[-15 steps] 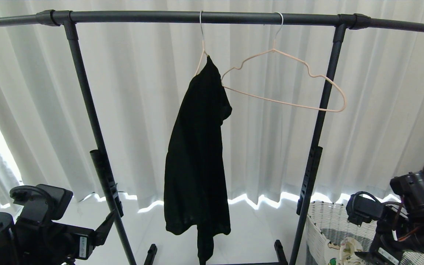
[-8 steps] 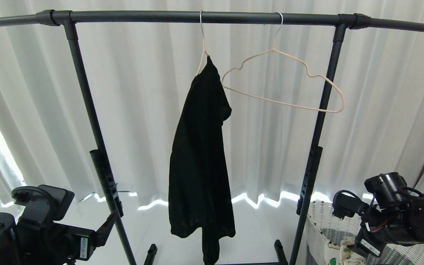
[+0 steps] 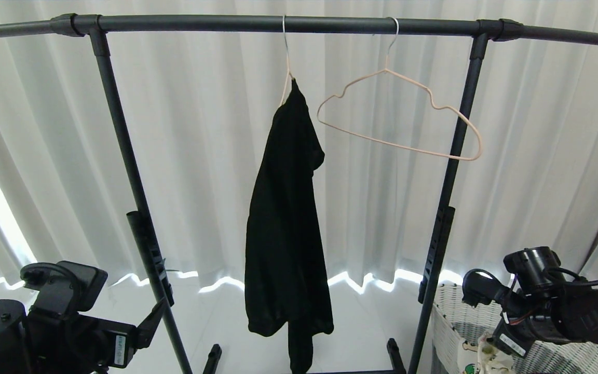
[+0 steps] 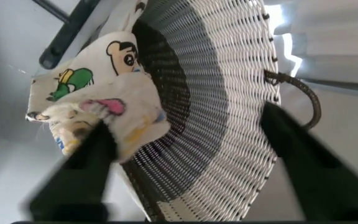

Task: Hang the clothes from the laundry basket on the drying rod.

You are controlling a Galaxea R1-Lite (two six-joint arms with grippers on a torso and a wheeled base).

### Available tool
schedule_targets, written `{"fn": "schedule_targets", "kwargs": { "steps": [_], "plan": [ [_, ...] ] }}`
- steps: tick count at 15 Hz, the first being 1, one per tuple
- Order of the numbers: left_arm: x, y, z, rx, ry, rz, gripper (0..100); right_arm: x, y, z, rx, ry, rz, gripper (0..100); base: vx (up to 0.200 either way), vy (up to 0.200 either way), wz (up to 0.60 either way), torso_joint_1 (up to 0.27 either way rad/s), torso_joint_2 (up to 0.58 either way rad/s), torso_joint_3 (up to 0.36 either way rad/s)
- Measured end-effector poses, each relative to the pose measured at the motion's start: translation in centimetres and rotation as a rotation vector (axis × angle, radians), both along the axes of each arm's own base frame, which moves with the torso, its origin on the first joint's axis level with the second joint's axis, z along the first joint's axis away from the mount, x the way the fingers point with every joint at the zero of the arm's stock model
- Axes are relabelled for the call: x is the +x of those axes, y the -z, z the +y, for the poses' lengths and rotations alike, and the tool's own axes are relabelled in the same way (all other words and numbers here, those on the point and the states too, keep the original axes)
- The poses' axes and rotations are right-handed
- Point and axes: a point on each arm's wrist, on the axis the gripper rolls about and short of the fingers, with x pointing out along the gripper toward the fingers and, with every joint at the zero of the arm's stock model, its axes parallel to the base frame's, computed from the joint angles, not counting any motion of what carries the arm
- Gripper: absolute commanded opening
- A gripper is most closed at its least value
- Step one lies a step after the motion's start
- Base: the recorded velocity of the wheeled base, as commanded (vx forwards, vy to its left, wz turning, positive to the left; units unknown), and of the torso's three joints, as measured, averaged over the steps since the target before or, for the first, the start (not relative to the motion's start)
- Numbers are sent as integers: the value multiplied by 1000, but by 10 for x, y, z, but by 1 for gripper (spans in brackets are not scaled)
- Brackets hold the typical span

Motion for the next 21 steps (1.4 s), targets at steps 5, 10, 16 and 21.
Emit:
{"fn": "schedule_targets", "kwargs": {
  "steps": [5,10,16,21],
  "plan": [
    [-1,7,1,14,-10,40,100,-18,-23,-2,-1,-7,23,0,0,0,0,0,0,0],
    [0,9,0,16,-4,53,100,-55,-83,-2,44,14,23,0,-160,0,0,1,1,2],
    [1,8,-3,-20,64,51,100,-91,-150,7,90,-73,-82,0,-200,0,0,2,2,0],
    [2,5,-7,-32,96,41,100,-93,-179,24,150,-130,-155,0,-120,0,0,3,5,3]
  ]
}}
